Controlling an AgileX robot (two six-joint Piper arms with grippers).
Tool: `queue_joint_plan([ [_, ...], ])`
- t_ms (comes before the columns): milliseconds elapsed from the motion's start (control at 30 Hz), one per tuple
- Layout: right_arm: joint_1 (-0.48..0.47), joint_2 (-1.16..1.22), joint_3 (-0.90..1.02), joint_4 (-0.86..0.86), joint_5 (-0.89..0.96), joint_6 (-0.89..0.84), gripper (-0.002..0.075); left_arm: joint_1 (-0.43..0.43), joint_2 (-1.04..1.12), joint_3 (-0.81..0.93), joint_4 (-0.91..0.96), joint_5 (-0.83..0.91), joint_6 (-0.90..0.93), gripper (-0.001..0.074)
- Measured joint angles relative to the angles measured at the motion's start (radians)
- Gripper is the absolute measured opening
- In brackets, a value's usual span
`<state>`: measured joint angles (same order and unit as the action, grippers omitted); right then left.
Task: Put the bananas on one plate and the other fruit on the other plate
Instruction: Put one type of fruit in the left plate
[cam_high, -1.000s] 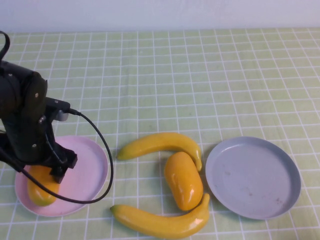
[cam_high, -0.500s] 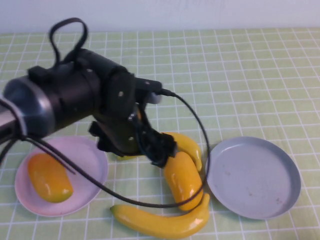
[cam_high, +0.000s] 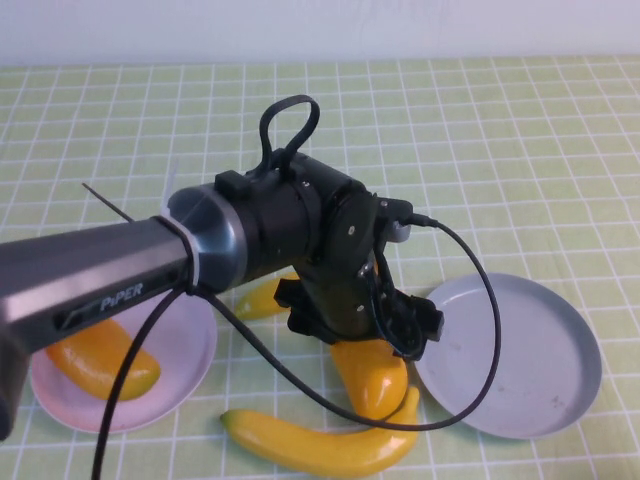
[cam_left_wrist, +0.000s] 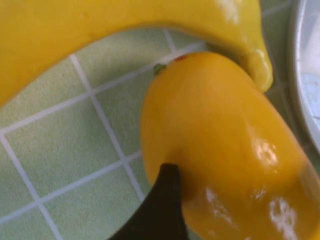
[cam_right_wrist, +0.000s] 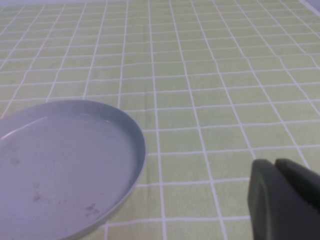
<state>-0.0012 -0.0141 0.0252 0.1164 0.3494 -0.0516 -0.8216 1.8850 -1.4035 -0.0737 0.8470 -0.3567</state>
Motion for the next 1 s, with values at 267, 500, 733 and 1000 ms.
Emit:
queue_joint_plan([
  [267,0.0,0.0,0.0,0.0,0.0,0.0,-0.0017,-0.003,0.053,0.0,0.049,-0.006,-0.027,0.0668],
  [500,0.0,0.0,0.0,0.0,0.0,0.0,-0.0017,-0.003,0.063,0.0,0.087,-0.008,-0.025,0.0668],
  [733,0.0,0.0,0.0,0.0,0.0,0.0,-0.0017,-0.004,0.073,-0.003,0.096,0.013,0.012,0.0535],
  [1000,0.0,0.0,0.0,0.0,0.0,0.0,-0.0017,-0.004,0.058,-0.007,0.112,0.095,0.096,0.0536],
])
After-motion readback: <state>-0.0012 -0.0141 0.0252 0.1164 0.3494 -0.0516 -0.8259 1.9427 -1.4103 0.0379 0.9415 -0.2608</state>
